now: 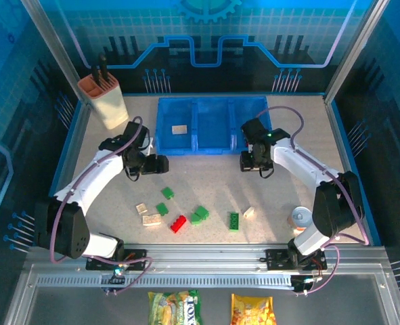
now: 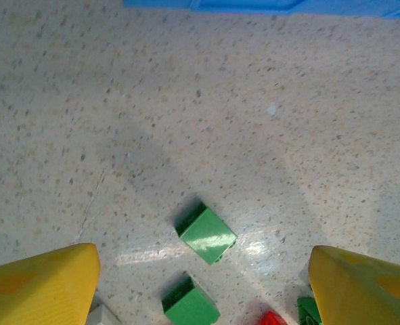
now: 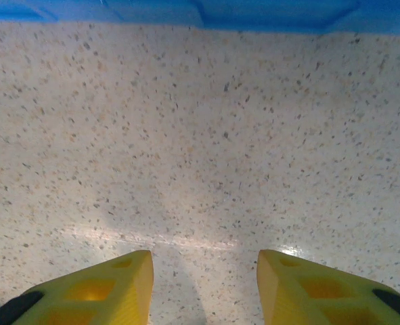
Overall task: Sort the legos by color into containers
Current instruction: Pick up the lego from the bottom-left of the table.
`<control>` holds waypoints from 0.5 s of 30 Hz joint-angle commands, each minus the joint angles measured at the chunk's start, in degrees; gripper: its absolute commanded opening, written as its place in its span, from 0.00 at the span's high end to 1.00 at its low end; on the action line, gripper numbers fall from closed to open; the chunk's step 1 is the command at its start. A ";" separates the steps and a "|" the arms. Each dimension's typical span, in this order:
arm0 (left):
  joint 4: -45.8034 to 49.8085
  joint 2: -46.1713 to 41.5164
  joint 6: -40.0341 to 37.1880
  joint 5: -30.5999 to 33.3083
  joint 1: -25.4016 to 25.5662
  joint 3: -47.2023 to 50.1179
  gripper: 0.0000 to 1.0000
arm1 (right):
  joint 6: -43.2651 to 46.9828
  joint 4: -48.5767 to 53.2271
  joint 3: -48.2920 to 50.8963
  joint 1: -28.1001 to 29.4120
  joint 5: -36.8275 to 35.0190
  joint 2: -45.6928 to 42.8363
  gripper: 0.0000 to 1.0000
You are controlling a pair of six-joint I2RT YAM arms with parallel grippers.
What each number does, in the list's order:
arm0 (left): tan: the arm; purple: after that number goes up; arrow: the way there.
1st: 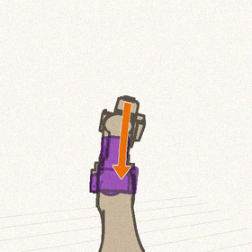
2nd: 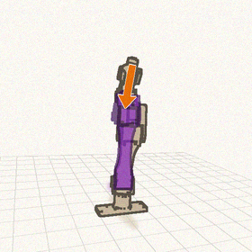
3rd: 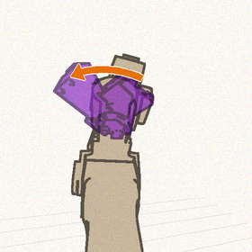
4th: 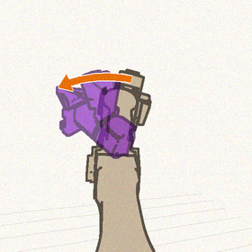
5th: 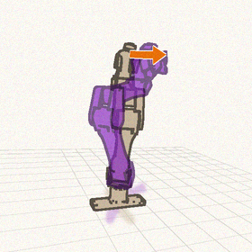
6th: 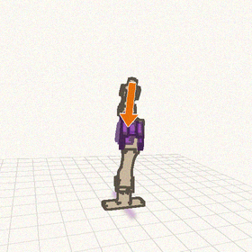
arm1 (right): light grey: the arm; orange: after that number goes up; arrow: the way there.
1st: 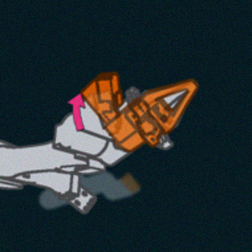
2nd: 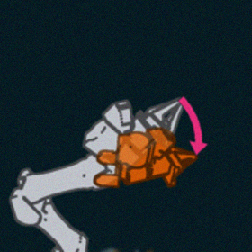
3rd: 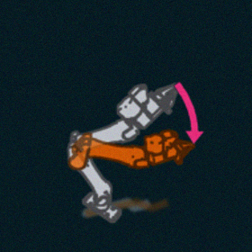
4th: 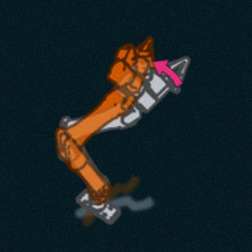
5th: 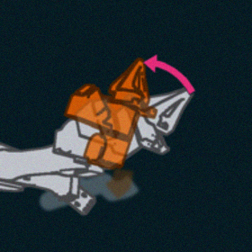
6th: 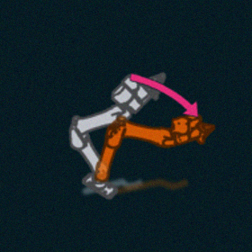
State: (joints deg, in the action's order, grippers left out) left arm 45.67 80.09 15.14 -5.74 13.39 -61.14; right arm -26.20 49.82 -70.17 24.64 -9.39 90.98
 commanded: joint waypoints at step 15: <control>3.00 -7.21 21.10 12.32 0.67 16.82 0.22 | 1.06 -5.52 7.76 0.84 0.77 -0.54 0.55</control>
State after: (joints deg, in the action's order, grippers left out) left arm 48.10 74.02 31.24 3.68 13.80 -46.57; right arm -25.89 45.17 -63.46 24.77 -8.91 90.96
